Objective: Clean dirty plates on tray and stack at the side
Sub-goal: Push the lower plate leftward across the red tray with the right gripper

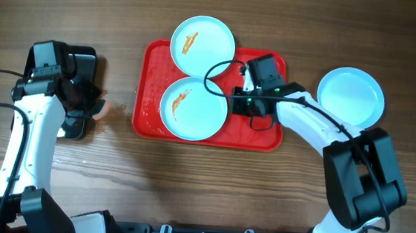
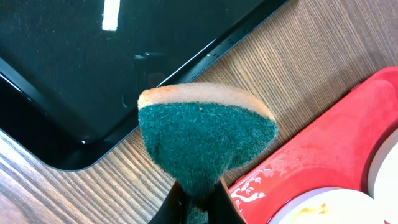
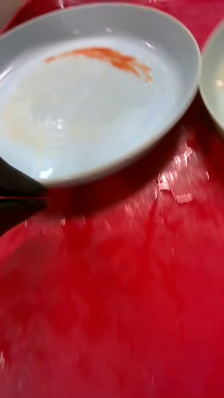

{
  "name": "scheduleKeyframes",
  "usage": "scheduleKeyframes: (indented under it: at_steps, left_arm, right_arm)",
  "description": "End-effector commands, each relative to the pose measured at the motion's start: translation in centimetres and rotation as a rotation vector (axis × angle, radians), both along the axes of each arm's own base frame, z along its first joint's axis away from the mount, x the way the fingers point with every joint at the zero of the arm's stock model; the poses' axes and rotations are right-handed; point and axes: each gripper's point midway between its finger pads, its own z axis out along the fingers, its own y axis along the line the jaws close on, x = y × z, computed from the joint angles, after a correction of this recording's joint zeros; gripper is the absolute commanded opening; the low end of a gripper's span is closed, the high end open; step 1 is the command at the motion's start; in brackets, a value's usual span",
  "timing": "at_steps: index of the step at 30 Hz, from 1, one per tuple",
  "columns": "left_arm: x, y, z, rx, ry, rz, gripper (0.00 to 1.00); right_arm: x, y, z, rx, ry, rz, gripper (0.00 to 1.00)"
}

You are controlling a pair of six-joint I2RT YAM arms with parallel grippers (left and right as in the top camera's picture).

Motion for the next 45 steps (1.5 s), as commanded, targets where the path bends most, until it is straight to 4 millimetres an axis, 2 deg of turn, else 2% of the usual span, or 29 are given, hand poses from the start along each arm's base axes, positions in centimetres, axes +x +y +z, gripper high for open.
scheduleKeyframes:
  at_steps: [1, 6, 9, 12, 14, 19, 22, 23, 24, 26, 29, 36, 45]
  left_arm:
    - [-0.1, 0.0, 0.6, 0.003, -0.022, -0.016, 0.04]
    - [-0.1, 0.0, 0.6, 0.003, -0.021, -0.016, 0.04]
    - [-0.1, 0.0, 0.6, 0.003, -0.021, -0.016, 0.04]
    - [-0.1, 0.0, 0.6, 0.003, -0.021, -0.016, 0.04]
    - [-0.1, 0.0, 0.6, 0.003, -0.021, -0.016, 0.04]
    - [-0.1, 0.0, 0.6, 0.004, -0.022, -0.016, 0.04]
    - [-0.1, 0.0, 0.6, 0.004, -0.022, -0.016, 0.04]
    - [-0.1, 0.0, 0.6, 0.004, -0.022, -0.016, 0.04]
    - [-0.1, 0.0, 0.6, 0.004, -0.022, -0.016, 0.04]
    - [-0.1, 0.0, 0.6, 0.004, -0.022, -0.016, 0.04]
    - [-0.1, 0.0, 0.6, 0.004, -0.022, -0.016, 0.04]
    - [-0.1, 0.0, 0.6, 0.004, -0.022, -0.016, 0.04]
    - [-0.1, 0.0, 0.6, 0.004, -0.022, -0.016, 0.04]
  right_arm:
    - [-0.6, 2.3, 0.0, 0.031, 0.001, 0.049, 0.04]
    - [-1.3, 4.2, 0.2, 0.040, -0.018, 0.092, 0.04]
    - [-1.3, 4.2, 0.2, 0.023, -0.026, 0.089, 0.04]
    - [-0.6, 3.6, 1.1, 0.023, -0.047, 0.076, 0.04]
    - [0.3, 2.5, 2.4, 0.003, -0.072, 0.043, 0.04]
    - [2.8, -2.4, 5.4, -0.078, -0.146, -0.094, 0.04]
    - [3.0, -4.8, 5.3, -0.104, -0.126, -0.127, 0.04]
    - [2.7, -5.7, 4.4, -0.126, -0.097, -0.127, 0.04]
    - [2.5, -5.8, 4.1, -0.128, -0.087, -0.128, 0.04]
    - [2.0, -5.4, 2.9, -0.121, -0.065, -0.115, 0.04]
    - [1.4, -3.7, 1.2, -0.080, -0.028, -0.079, 0.04]
    - [0.1, -0.4, -0.8, -0.037, 0.025, -0.040, 0.04]
    - [-1.1, 1.1, -2.7, -0.078, 0.047, -0.016, 0.04]
